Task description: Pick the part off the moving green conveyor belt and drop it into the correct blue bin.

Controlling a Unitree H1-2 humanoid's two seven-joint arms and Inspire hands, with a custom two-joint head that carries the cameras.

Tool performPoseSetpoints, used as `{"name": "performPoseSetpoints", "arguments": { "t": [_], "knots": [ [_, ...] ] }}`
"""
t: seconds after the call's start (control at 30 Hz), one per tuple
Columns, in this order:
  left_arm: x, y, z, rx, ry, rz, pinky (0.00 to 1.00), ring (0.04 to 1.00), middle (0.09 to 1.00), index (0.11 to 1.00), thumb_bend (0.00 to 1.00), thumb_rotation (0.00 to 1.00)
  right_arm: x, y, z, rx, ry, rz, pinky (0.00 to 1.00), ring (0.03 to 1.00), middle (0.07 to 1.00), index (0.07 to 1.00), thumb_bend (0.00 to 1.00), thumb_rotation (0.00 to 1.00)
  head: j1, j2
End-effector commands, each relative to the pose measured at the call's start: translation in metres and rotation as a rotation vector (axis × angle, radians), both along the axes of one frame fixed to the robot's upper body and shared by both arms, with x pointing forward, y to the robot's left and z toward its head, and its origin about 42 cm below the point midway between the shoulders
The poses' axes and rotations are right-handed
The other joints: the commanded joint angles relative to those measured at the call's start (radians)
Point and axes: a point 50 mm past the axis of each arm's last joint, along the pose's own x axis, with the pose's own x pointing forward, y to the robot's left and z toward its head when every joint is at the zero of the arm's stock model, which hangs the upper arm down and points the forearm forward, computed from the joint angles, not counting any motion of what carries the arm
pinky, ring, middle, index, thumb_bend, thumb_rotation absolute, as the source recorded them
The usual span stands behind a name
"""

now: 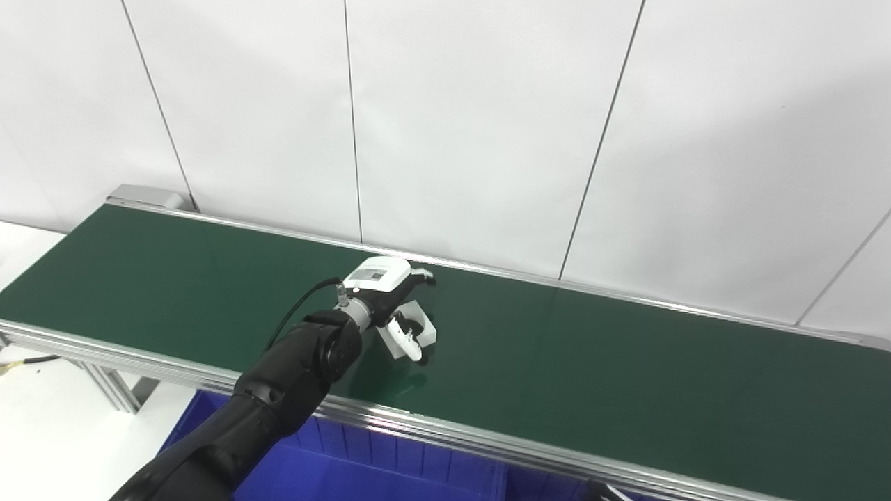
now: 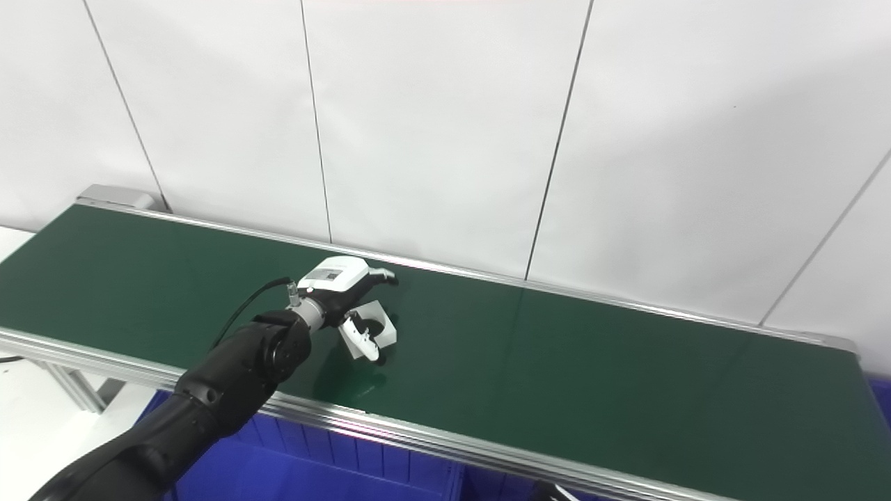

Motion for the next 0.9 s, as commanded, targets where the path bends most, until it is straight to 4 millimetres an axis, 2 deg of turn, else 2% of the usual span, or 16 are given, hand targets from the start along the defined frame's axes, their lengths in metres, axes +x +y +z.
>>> {"name": "performPoseSetpoints", "arguments": {
  "t": [0.0, 0.2, 0.23, 0.27, 0.3, 0.33, 0.37, 0.4, 0.47, 0.5, 0.57, 0.6, 0.67, 0.87],
  "knots": [
    [0.015, -0.001, 0.026, 0.005, -0.048, -0.009, 0.88, 0.925, 0.881, 0.811, 1.00, 0.25, 0.004, 0.003, 0.011, 0.032, -0.077, 0.011, 0.60, 0.660, 0.693, 0.689, 0.61, 0.00, 0.001, 0.003],
    [0.010, -0.008, 0.013, -0.019, -0.046, -0.028, 0.77, 0.900, 0.864, 0.803, 1.00, 0.20, 0.004, 0.003, 0.012, 0.029, -0.080, 0.013, 0.59, 0.658, 0.693, 0.693, 0.61, 0.00, -0.005, 0.006],
    [0.009, -0.009, 0.010, -0.035, -0.055, -0.028, 0.70, 0.868, 0.844, 0.780, 1.00, 0.12, 0.004, 0.003, 0.012, 0.027, -0.081, 0.012, 0.60, 0.659, 0.693, 0.692, 0.61, 0.00, -0.005, 0.006],
    [0.008, -0.010, 0.007, -0.064, -0.073, -0.021, 0.67, 0.857, 0.836, 0.772, 1.00, 0.09, 0.004, 0.002, 0.012, 0.027, -0.082, 0.011, 0.60, 0.659, 0.693, 0.692, 0.61, 0.00, -0.010, 0.008],
    [0.008, -0.011, 0.005, -0.100, -0.096, -0.015, 0.63, 0.810, 0.815, 0.745, 0.98, 0.05, 0.003, 0.002, 0.013, 0.030, -0.082, 0.009, 0.59, 0.657, 0.693, 0.692, 0.61, 0.00, -0.010, 0.008],
    [0.008, -0.012, 0.004, -0.121, -0.112, -0.010, 0.56, 0.716, 0.750, 0.690, 0.94, 0.02, 0.003, 0.002, 0.013, 0.033, -0.082, 0.009, 0.59, 0.657, 0.692, 0.691, 0.61, 0.00, -0.010, 0.008],
    [0.008, -0.012, 0.002, -0.163, -0.132, -0.011, 0.53, 0.684, 0.728, 0.671, 0.93, 0.01, 0.003, 0.001, 0.013, 0.035, -0.082, 0.006, 0.59, 0.657, 0.692, 0.690, 0.61, 0.00, -0.007, 0.008],
    [0.009, -0.012, 0.001, -0.190, -0.145, -0.012, 0.43, 0.523, 0.608, 0.568, 0.75, 0.00, 0.003, 0.001, 0.013, 0.036, -0.082, 0.004, 0.59, 0.655, 0.691, 0.687, 0.61, 0.00, -0.007, 0.008],
    [0.010, -0.011, -0.001, -0.248, -0.164, -0.020, 0.33, 0.365, 0.505, 0.446, 0.59, 0.00, 0.003, 0.000, 0.014, 0.031, -0.085, 0.001, 0.59, 0.655, 0.692, 0.683, 0.61, 0.00, -0.006, 0.010],
    [0.010, -0.011, -0.001, -0.268, -0.173, -0.024, 0.31, 0.416, 0.497, 0.387, 0.53, 0.00, 0.003, 0.000, 0.014, 0.027, -0.086, -0.001, 0.58, 0.651, 0.691, 0.680, 0.60, 0.00, -0.006, 0.011],
    [0.011, -0.011, -0.002, -0.299, -0.189, -0.026, 0.33, 0.431, 0.492, 0.368, 0.51, 0.00, 0.003, 0.000, 0.014, 0.029, -0.086, -0.001, 0.58, 0.649, 0.690, 0.680, 0.60, 0.00, -0.006, 0.011],
    [0.011, -0.011, -0.002, -0.307, -0.200, -0.026, 0.41, 0.427, 0.479, 0.356, 0.49, 0.00, 0.003, 0.000, 0.013, 0.030, -0.085, -0.001, 0.58, 0.650, 0.691, 0.680, 0.60, 0.00, -0.006, 0.011],
    [0.011, -0.011, -0.003, -0.320, -0.225, -0.032, 0.47, 0.421, 0.465, 0.338, 0.47, 0.00, 0.003, 0.000, 0.013, 0.033, -0.083, 0.001, 0.58, 0.652, 0.692, 0.678, 0.60, 0.00, -0.004, 0.011],
    [0.010, -0.009, -0.004, -0.334, -0.266, -0.038, 0.50, 0.425, 0.458, 0.335, 0.47, 0.00, 0.004, 0.000, 0.013, 0.034, -0.081, 0.001, 0.58, 0.651, 0.692, 0.675, 0.60, 0.00, -0.003, 0.011]
  ]
}}
